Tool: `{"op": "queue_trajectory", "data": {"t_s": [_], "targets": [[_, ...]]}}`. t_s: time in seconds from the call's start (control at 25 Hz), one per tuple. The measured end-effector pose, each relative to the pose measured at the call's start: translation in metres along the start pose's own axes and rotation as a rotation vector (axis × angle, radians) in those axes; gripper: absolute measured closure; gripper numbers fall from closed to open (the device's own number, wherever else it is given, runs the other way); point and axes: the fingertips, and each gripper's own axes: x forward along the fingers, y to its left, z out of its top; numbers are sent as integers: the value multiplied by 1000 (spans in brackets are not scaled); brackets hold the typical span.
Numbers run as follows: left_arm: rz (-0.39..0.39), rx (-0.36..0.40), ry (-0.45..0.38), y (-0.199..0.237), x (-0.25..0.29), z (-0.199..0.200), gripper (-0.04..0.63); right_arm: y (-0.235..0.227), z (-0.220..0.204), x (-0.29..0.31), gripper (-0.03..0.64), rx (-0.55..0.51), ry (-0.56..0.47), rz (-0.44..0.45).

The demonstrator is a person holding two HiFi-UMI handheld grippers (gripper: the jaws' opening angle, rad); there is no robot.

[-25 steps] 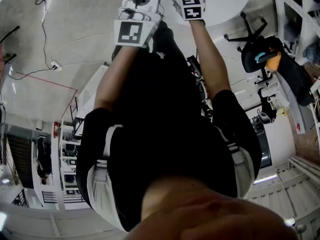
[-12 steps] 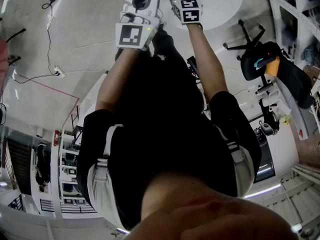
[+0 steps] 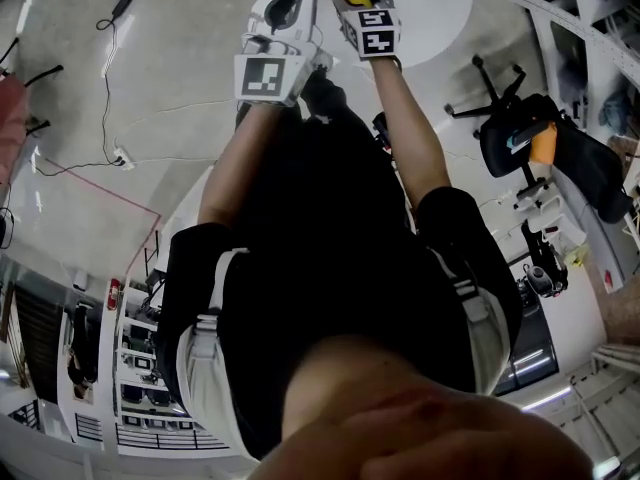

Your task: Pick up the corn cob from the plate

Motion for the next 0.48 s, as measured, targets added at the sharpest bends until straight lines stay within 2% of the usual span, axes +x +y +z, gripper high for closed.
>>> {"op": "queue_trajectory", "data": {"t_s": [0.48], "targets": [[2,43,-63,-24,-10,27,594,0,26,-37,370,3,-84,-1]]}}
